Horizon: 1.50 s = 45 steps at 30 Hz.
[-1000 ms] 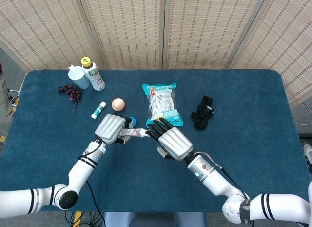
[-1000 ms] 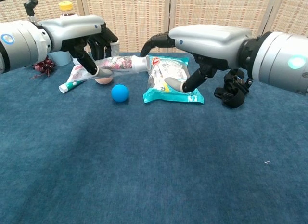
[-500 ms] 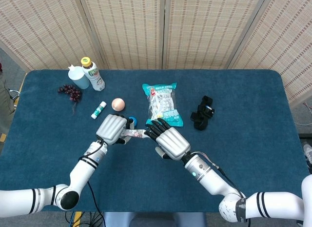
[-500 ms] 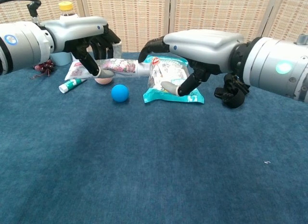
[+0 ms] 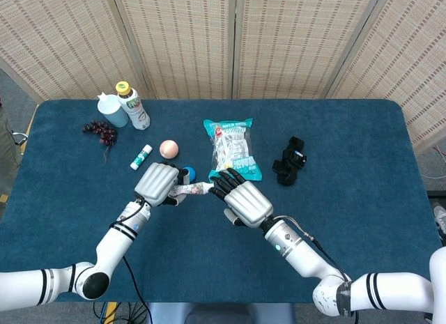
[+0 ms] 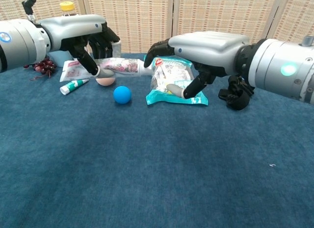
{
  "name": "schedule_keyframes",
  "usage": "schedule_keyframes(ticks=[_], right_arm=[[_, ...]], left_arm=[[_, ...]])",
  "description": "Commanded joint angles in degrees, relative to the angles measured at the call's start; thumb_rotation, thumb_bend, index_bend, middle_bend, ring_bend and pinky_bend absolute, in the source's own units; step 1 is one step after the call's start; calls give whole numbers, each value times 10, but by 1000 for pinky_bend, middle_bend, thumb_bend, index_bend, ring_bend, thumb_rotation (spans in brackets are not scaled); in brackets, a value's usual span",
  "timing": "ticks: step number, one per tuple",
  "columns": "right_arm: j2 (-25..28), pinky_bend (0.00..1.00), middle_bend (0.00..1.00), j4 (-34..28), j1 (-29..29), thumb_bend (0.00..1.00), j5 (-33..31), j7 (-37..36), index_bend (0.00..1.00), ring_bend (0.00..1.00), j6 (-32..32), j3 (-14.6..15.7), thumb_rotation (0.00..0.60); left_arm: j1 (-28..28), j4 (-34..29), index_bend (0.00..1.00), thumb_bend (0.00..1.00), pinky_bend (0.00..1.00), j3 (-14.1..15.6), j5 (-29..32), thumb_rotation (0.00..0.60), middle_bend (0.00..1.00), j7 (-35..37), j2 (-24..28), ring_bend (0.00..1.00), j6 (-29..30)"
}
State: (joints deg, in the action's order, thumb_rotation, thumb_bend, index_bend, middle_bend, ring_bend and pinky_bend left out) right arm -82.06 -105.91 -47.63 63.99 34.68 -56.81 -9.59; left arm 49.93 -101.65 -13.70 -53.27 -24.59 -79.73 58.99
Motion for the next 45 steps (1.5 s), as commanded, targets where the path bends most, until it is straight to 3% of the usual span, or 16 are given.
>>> schedule_keyframes(ticks=[1, 45], right_arm=[[0, 29, 99, 2, -2, 416, -3, 1, 216, 0, 0, 1, 540], [-10, 29, 99, 41, -16, 419, -28, -10, 216, 0, -3, 14, 540]], left_arm=[[0, -1, 667, 307, 357, 2, -2, 600, 613, 4, 2, 464, -2], [-3, -17, 682, 308, 386, 1, -15, 600, 622, 58, 27, 479, -17]])
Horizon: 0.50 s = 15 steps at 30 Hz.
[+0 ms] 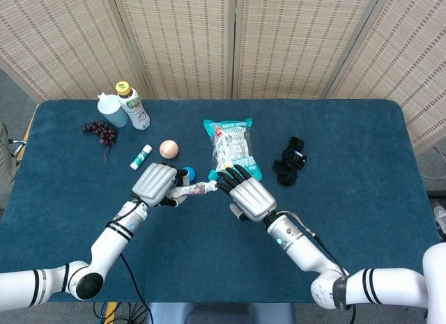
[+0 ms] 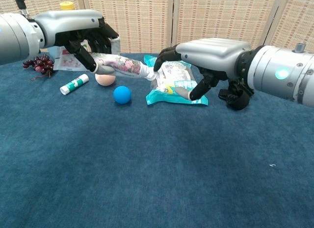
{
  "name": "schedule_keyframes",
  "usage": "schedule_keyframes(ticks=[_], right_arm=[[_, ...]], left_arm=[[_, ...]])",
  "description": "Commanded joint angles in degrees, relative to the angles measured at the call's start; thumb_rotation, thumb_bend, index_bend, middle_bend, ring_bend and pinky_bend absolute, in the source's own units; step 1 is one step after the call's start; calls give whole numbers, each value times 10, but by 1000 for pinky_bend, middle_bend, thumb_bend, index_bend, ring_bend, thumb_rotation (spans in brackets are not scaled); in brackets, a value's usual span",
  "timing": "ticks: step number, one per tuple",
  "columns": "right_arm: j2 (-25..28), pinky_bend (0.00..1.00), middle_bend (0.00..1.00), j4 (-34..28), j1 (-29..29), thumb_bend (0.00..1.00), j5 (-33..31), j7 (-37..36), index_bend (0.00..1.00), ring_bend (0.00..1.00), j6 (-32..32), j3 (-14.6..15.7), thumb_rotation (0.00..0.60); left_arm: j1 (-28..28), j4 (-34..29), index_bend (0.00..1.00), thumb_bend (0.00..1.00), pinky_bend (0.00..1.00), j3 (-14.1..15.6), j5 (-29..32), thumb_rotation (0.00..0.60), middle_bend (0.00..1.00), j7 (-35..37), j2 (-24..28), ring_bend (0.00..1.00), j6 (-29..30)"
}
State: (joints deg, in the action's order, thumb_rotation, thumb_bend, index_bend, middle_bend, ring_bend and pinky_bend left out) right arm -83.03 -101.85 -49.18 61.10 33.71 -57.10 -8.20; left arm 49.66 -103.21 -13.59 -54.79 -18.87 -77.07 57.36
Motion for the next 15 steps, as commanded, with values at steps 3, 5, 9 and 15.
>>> schedule_keyframes(ticks=[3, 5, 9, 15], right_arm=[[-2, 29, 99, 3, 0, 419, 1, -4, 216, 0, -1, 0, 539], [-2, 29, 99, 5, 0, 418, 1, -5, 216, 0, -2, 0, 539], [-3, 29, 99, 7, 0, 419, 1, -7, 217, 0, -1, 1, 540], [-8, 29, 99, 12, 0, 420, 2, -9, 216, 0, 0, 2, 540]], left_arm=[[0, -4, 682, 307, 387, -1, 0, 600, 622, 5, 2, 478, 0], [-1, -6, 682, 307, 391, -2, -1, 600, 622, 8, 4, 478, 0], [-3, -11, 682, 308, 395, -4, -2, 600, 622, 15, 9, 479, 0], [-5, -20, 682, 307, 401, -5, -5, 600, 622, 24, 15, 479, 1]])
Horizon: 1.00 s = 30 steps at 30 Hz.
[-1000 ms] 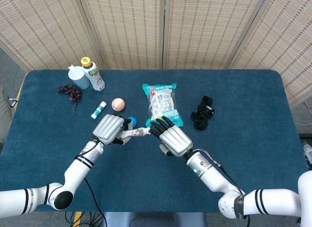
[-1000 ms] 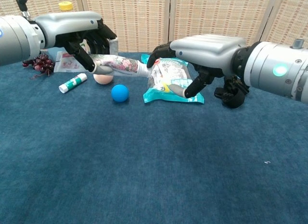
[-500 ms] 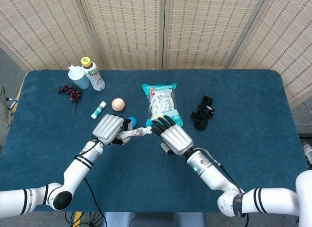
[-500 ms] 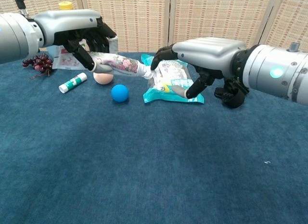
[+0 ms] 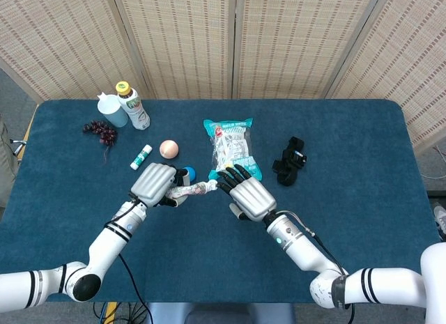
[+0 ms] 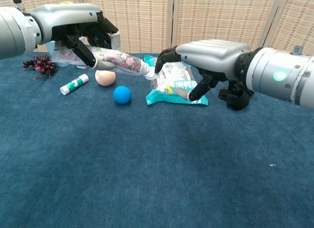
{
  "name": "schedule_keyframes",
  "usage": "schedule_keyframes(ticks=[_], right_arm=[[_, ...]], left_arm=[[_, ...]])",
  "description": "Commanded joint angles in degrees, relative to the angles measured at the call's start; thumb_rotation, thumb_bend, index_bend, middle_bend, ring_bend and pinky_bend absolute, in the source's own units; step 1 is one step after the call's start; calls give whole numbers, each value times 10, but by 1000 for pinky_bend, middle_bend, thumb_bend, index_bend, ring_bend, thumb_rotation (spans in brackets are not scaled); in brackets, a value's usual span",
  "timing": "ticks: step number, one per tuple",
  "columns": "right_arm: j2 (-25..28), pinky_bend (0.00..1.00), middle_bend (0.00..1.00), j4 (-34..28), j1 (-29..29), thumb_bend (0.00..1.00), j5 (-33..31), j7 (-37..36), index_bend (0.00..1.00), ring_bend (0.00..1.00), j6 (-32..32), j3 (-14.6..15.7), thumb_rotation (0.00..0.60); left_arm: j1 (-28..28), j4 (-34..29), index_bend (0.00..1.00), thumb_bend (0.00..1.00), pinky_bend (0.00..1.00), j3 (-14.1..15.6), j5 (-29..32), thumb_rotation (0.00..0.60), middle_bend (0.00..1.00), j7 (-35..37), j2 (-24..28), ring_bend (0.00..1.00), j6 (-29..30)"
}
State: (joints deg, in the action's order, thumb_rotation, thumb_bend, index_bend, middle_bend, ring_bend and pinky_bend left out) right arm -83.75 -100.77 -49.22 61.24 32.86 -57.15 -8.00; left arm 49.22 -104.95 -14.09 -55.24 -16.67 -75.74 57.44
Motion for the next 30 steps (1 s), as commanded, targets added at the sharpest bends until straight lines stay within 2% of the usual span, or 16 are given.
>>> schedule_keyframes(ticks=[1, 30], right_arm=[[-2, 29, 99, 2, 0, 420, 0, -1, 216, 0, 1, 0, 539], [-21, 29, 99, 35, -8, 420, -9, -20, 216, 0, 10, -10, 539]], left_arm=[[-1, -4, 682, 307, 402, 0, 0, 600, 622, 4, 3, 479, -1], [-4, -30, 682, 308, 419, -5, -2, 600, 622, 38, 18, 479, -10]])
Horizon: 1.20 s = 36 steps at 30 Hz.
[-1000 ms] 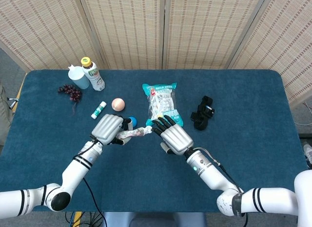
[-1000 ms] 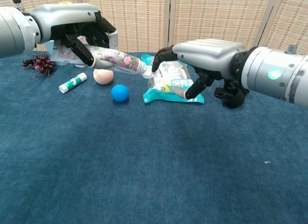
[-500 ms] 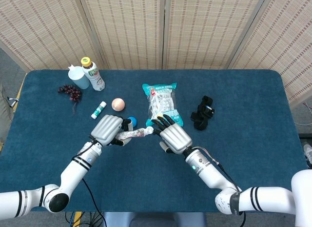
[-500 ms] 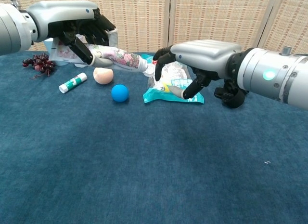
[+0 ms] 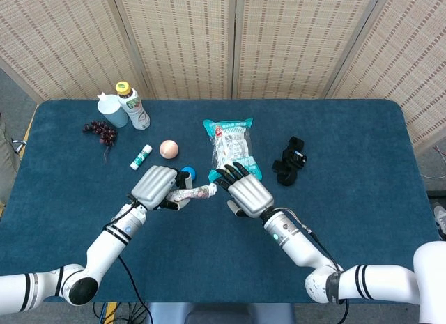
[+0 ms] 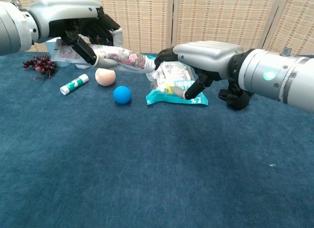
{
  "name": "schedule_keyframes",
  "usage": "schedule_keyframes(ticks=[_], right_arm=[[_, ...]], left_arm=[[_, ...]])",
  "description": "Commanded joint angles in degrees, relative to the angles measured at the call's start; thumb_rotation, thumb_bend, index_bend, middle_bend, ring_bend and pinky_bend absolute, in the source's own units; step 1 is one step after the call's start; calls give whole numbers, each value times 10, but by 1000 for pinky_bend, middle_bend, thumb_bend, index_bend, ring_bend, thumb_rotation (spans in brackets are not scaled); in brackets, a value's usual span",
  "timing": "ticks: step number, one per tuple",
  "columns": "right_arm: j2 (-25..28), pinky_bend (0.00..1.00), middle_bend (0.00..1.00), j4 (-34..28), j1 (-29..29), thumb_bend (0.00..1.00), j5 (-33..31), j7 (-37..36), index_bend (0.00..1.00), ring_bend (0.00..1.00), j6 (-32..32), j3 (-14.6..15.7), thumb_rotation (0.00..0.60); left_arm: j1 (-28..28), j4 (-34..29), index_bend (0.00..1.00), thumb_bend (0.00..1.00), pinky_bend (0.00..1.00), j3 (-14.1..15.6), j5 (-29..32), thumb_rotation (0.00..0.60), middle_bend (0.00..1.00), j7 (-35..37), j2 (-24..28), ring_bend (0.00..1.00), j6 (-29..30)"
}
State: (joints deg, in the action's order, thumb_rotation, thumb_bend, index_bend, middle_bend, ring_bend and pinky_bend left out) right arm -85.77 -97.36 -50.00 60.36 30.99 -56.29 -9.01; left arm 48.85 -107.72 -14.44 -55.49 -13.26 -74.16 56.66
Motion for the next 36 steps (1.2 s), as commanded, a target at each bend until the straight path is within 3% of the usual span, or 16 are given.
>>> schedule_keyframes(ticks=[1, 7, 14, 24, 36], right_arm=[[-2, 29, 99, 1, 0, 420, -1, -3, 216, 0, 2, 1, 539], [11, 29, 99, -18, 6, 420, 11, -16, 216, 0, -4, 1, 539], [72, 29, 99, -78, 39, 415, 54, -47, 216, 0, -39, 7, 540], [181, 29, 99, -138, 111, 280, 139, -103, 216, 0, -112, 27, 540], [240, 29, 99, -159, 166, 233, 183, -119, 216, 0, -155, 39, 540]], left_arm=[[0, -2, 682, 308, 422, -1, 0, 600, 623, 4, 2, 479, -1], [-2, 6, 681, 308, 422, 6, 3, 600, 623, 1, 5, 479, -4], [-13, 33, 677, 308, 422, 19, 0, 600, 619, 17, 10, 478, -14], [-41, 93, 655, 307, 407, 62, -44, 600, 596, 58, 12, 466, -42], [-59, 181, 635, 307, 372, 91, -91, 600, 552, 84, -27, 423, -59]])
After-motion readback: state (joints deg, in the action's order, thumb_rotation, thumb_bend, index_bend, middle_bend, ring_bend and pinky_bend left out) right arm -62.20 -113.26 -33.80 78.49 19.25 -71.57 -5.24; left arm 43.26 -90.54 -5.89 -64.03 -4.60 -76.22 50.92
